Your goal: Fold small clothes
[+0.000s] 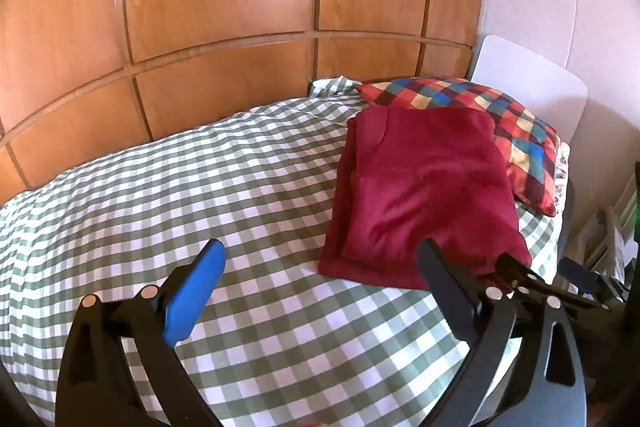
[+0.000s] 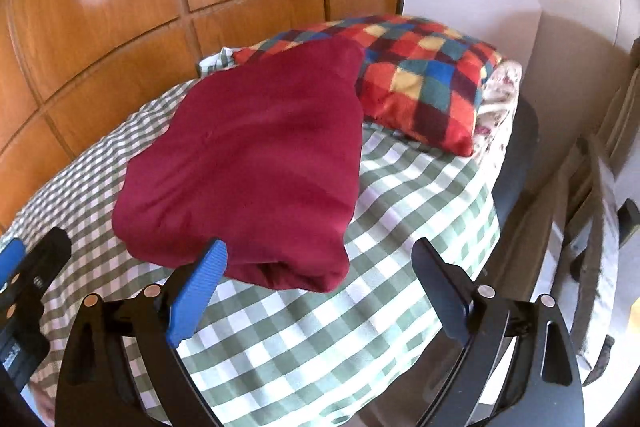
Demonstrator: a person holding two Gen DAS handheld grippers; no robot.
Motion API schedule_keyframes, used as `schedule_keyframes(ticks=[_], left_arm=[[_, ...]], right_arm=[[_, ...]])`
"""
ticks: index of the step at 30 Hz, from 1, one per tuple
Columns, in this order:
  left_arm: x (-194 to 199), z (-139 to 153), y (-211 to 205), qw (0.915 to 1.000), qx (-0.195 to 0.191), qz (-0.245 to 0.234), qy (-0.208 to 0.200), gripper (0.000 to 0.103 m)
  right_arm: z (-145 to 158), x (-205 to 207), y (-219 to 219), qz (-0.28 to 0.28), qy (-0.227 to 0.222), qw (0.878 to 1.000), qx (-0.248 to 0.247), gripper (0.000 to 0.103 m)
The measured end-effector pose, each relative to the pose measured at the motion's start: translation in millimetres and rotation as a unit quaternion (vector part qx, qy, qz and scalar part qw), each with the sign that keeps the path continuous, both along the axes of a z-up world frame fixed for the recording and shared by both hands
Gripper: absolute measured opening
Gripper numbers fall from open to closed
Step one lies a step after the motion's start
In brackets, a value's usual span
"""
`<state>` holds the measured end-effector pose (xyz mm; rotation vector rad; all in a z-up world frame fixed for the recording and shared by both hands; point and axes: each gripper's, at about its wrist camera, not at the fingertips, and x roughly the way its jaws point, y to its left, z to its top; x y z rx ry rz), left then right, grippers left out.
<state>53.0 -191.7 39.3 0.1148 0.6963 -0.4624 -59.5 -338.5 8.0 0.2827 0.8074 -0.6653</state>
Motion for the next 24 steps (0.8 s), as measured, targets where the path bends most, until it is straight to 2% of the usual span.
schedule_keyframes(ticks=[8,24], left_arm=[[-3.4,3.4,10.8,0.9999,-0.006,0.013,-0.001,0.098],[-4.8,6.8,4.4,1.0000,-0.001,0.003,-0.008,0.100]], right_arm=[[5.7,-2.3,11.0,0.000,-0.005,1.000,-0.013,0.093],[8.1,-2.6,13.1,0.004,-0.009,1.000,-0.020,0.093]])
